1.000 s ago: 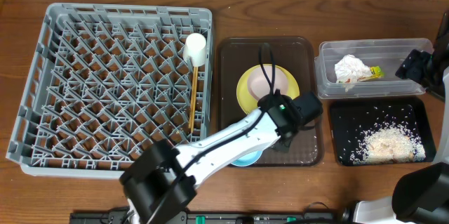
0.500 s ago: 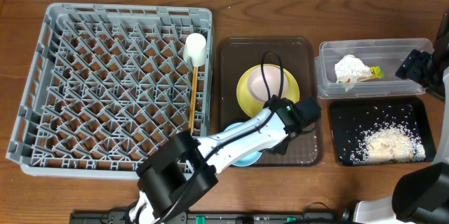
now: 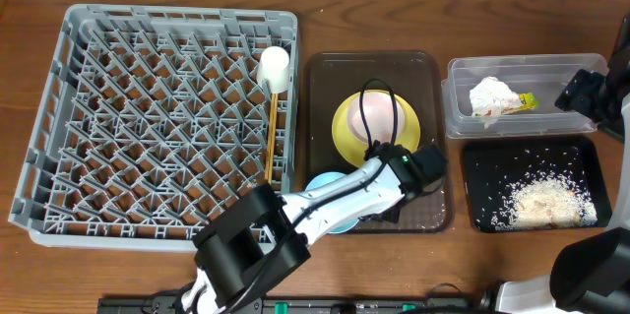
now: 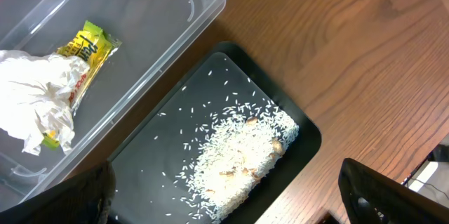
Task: Sort waste into correct bins and load items into the dishwasher rack
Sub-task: 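Lower the left gripper and grip the rim of the light-blue bowl, then lift the light-blue bowl and carry it over the dish rack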
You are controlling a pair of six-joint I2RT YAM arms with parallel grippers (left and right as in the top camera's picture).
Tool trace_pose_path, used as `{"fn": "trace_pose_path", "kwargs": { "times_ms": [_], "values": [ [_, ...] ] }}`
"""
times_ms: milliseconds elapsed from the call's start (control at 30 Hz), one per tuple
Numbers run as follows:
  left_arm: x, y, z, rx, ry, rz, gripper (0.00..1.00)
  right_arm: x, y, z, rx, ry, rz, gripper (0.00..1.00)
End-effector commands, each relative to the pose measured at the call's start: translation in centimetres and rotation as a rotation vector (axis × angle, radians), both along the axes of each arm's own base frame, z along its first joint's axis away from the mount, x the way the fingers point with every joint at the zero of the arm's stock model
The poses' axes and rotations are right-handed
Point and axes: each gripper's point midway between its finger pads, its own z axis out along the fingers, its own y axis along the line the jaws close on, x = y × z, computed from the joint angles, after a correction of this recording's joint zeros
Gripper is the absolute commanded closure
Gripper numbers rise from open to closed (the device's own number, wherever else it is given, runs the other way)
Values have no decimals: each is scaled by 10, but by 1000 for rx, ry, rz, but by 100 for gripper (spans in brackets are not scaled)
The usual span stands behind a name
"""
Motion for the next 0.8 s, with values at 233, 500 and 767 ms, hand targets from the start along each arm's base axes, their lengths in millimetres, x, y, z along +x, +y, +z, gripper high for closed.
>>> {"fn": "trace_pose_path", "kwargs": {
  "times_ms": [233, 500, 767],
  "values": [
    [-16, -2, -7, 35, 3, -32, 94, -3, -4, 8, -15, -21, -24, 1],
    [-17, -3, -6, 34, 3, -33, 94, -3, -4, 8, -15, -21, -24, 1],
    [-17, -15, 28, -71, 33, -87, 94, -3, -4, 8, -15, -21, -24, 1]
  ]
}}
